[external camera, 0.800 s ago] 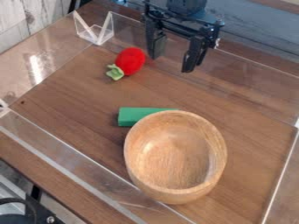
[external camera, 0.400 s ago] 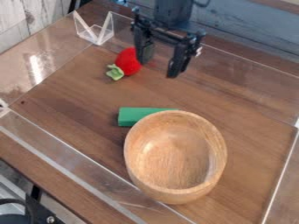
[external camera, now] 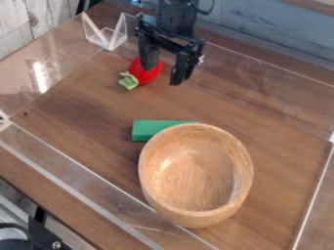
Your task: Move the red object to the right side of the table
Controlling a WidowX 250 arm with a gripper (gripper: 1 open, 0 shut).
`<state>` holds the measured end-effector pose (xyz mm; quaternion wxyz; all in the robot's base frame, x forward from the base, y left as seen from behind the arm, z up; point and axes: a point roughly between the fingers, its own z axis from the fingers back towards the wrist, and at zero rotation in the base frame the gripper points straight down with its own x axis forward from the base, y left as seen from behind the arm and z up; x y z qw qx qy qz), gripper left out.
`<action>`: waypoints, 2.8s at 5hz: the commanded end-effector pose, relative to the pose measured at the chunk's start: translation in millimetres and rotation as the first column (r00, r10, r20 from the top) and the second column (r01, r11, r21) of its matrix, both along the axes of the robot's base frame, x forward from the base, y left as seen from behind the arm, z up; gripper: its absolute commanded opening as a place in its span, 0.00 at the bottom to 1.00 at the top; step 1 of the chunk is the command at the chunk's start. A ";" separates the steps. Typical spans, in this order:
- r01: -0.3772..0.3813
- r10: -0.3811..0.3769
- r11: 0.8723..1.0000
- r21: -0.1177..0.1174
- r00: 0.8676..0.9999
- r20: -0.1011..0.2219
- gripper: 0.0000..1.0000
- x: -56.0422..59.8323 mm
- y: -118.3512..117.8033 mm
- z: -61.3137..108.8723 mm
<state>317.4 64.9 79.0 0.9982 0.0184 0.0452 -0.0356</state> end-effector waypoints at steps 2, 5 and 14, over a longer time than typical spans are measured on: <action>0.060 -0.064 0.997 0.047 0.994 0.092 1.00 17.3 34.7 13.6; -0.049 0.041 0.996 0.069 0.993 0.109 1.00 32.9 56.3 4.3; -0.272 0.264 0.961 0.049 0.957 0.123 1.00 41.4 43.3 -0.4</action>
